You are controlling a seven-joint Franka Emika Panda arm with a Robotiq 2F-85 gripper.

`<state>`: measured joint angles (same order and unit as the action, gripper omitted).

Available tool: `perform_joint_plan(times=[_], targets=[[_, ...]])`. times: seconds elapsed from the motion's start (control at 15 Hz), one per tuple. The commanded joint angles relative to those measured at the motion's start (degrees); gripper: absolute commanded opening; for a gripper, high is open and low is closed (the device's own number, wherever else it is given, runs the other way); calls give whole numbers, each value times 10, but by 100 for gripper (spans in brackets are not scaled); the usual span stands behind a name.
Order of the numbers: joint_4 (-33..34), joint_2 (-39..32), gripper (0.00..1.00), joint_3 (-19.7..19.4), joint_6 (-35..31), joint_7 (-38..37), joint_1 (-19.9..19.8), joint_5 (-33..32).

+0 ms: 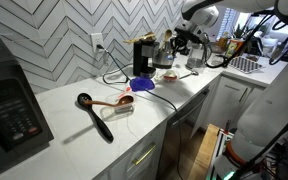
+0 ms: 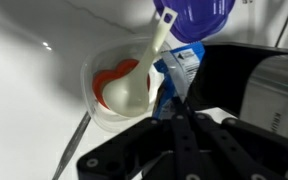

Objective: Pick up the blue and white packet from the clear lunch box and put it on the silver bowl on the coffee machine

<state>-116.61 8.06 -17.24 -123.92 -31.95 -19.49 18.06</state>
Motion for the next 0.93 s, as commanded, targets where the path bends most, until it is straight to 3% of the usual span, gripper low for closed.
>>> perform_joint_plan(times=[0.0, 0.27, 0.53, 0.87], targets=[[21, 36, 0, -10, 21, 9, 2, 41], [23, 66, 0, -11, -2, 24, 5, 59], [37, 49, 0, -5, 7, 4, 1, 36], [44, 70, 0, 8, -68, -36, 25, 149]])
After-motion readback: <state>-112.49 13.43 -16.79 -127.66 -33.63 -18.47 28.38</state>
